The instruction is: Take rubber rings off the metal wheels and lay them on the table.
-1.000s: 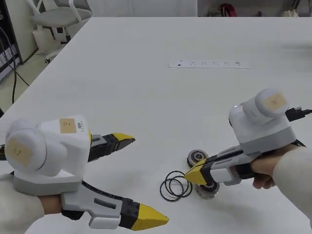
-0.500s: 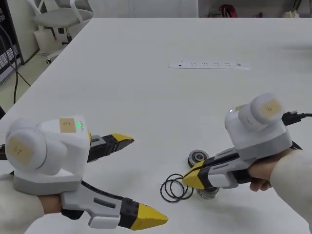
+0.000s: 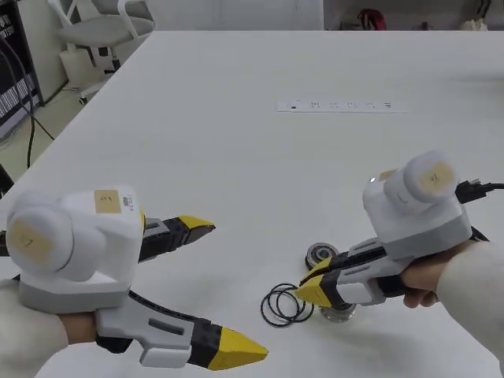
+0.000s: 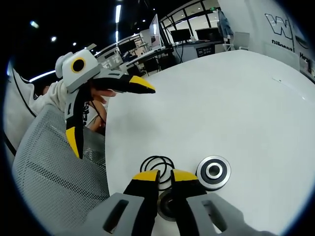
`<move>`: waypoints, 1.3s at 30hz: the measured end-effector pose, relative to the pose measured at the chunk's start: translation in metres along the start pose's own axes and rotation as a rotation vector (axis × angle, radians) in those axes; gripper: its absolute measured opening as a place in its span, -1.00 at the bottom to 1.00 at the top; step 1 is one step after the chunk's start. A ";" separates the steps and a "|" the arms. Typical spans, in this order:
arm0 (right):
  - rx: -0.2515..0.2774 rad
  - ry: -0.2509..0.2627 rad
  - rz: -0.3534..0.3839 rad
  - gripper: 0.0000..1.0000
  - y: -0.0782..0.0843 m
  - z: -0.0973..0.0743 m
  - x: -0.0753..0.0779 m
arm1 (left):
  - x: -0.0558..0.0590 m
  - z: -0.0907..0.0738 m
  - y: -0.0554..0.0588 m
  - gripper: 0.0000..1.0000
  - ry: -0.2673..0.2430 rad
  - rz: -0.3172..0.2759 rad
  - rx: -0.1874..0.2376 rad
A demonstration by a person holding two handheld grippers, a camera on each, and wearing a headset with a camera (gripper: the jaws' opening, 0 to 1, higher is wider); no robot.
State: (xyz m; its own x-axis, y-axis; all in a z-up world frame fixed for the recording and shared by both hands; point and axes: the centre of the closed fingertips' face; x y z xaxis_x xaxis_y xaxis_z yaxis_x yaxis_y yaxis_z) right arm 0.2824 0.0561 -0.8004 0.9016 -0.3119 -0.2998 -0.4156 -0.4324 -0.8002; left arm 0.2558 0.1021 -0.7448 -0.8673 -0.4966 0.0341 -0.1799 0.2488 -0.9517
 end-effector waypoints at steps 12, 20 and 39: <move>0.029 0.015 -0.007 -0.86 -0.008 -0.006 0.002 | -0.002 -0.015 -0.007 0.99 -0.041 0.015 -0.006; 0.070 0.024 -0.003 -0.85 -0.020 -0.013 0.002 | -0.003 -0.020 -0.015 0.99 -0.070 0.013 0.002; 0.218 0.106 0.016 -0.82 -0.054 -0.046 0.026 | -0.009 -0.014 -0.051 0.96 -0.079 0.048 0.013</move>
Point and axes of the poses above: the centre of the closed fingertips' face, and the gripper's own axes: z roughly forward along the fingers, x roughly to its right, y roughly out of its underside, and after that the axes turned 9 degrees about x, right-handed
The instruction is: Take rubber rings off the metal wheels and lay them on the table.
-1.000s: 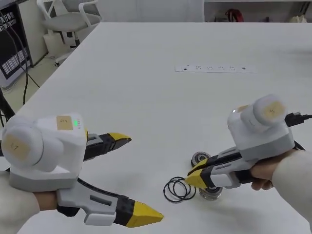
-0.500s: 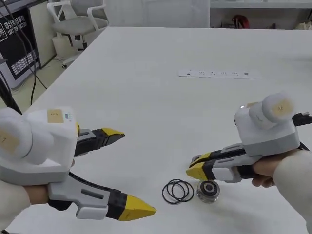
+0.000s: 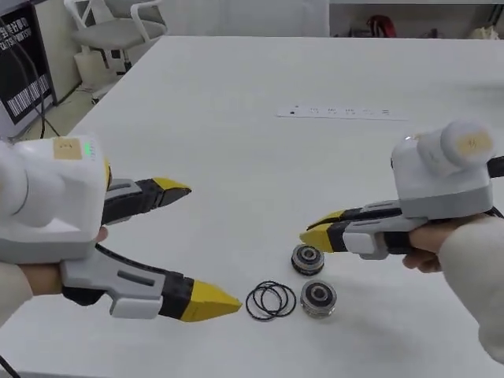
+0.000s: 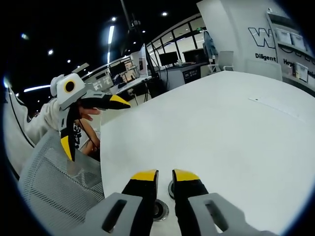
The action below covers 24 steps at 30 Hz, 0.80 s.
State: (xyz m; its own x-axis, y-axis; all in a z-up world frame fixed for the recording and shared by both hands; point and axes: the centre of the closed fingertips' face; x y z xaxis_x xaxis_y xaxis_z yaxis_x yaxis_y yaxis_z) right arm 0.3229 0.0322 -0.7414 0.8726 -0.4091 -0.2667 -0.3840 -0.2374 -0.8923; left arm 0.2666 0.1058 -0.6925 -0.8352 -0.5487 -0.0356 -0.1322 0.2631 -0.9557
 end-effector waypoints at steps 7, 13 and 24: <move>0.033 0.019 0.009 -0.80 -0.008 -0.006 0.009 | -0.002 0.009 -0.018 0.94 0.014 0.008 0.012; 0.053 0.038 0.005 -0.79 -0.013 -0.015 0.018 | -0.001 0.020 -0.029 0.94 0.043 0.028 0.011; 0.113 0.059 0.049 -0.77 -0.025 -0.030 0.035 | -0.003 0.056 -0.054 0.90 0.084 0.078 0.033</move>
Point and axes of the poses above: the centre of the closed fingertips' face, and the gripper's own axes: z roughly forward along the fingers, x roughly to its right, y roughly out of its underside, and after that the axes turned 9 degrees about x, right-handed
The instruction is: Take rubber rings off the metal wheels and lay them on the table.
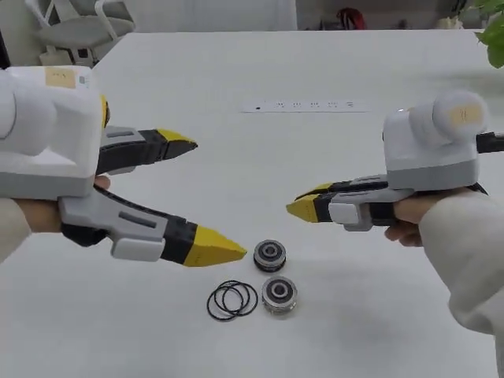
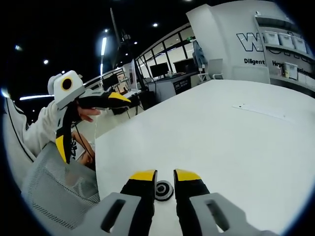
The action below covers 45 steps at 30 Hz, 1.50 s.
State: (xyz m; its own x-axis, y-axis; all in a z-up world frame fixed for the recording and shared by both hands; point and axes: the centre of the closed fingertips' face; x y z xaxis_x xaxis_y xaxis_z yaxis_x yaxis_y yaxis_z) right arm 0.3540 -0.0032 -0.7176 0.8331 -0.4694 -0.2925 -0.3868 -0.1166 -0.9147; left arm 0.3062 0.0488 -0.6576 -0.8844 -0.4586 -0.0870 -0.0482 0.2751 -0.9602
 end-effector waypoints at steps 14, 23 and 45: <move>0.024 -0.025 0.011 -0.64 -0.002 -0.009 0.017 | -0.015 0.028 -0.017 0.84 0.020 0.064 0.016; -0.049 -0.106 -0.055 -0.55 0.023 0.002 0.010 | -0.027 0.045 0.002 0.56 -0.016 0.054 0.063; -0.182 -0.142 -0.161 -0.56 0.072 0.016 0.008 | -0.013 0.058 0.071 0.08 0.007 0.000 -0.016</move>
Point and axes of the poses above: the centre of the closed fingertips' face, and the gripper's own axes: z roughly forward along the fingers, x roughly to its right, y roughly out of its underside, and after that the axes turned 9 degrees about x, right-handed
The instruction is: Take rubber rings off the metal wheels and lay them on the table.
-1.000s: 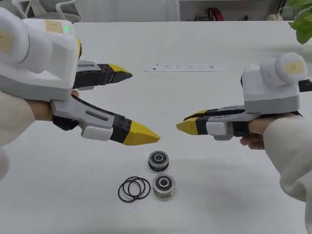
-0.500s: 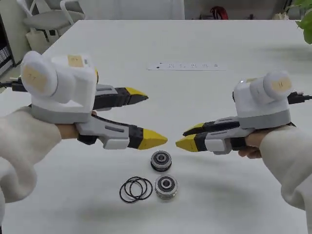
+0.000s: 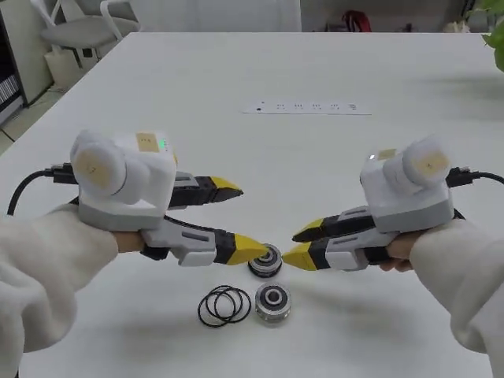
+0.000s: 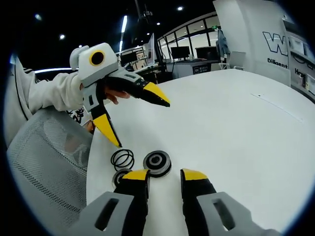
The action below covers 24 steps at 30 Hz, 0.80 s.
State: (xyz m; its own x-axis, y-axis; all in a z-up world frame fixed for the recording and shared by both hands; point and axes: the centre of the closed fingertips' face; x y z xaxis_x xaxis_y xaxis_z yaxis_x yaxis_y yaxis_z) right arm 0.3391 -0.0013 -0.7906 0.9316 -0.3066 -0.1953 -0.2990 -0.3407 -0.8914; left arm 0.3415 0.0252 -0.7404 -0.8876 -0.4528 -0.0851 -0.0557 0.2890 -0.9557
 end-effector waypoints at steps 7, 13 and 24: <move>-0.013 0.003 -0.014 -0.51 0.005 0.004 0.001 | 0.006 0.007 0.009 0.00 0.012 0.008 -0.025; -0.037 -0.012 -0.034 -0.54 0.011 0.009 -0.005 | 0.019 0.015 0.018 -0.19 0.051 0.034 -0.054; -0.055 -0.013 -0.053 -0.60 0.014 0.014 -0.008 | 0.018 0.020 0.034 -0.41 0.052 0.038 -0.101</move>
State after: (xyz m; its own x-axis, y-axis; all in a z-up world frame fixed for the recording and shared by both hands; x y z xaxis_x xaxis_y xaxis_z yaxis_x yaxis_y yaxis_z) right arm 0.3305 0.0086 -0.8076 0.9487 -0.2759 -0.1542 -0.2601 -0.4044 -0.8768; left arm 0.3329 0.0101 -0.7803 -0.9122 -0.3965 -0.1032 -0.0653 0.3893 -0.9188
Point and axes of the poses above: the centre of the closed fingertips' face, and the gripper's own axes: z roughly forward along the fingers, x roughly to its right, y roughly out of its underside, and after that the axes turned 9 degrees about x, right-handed
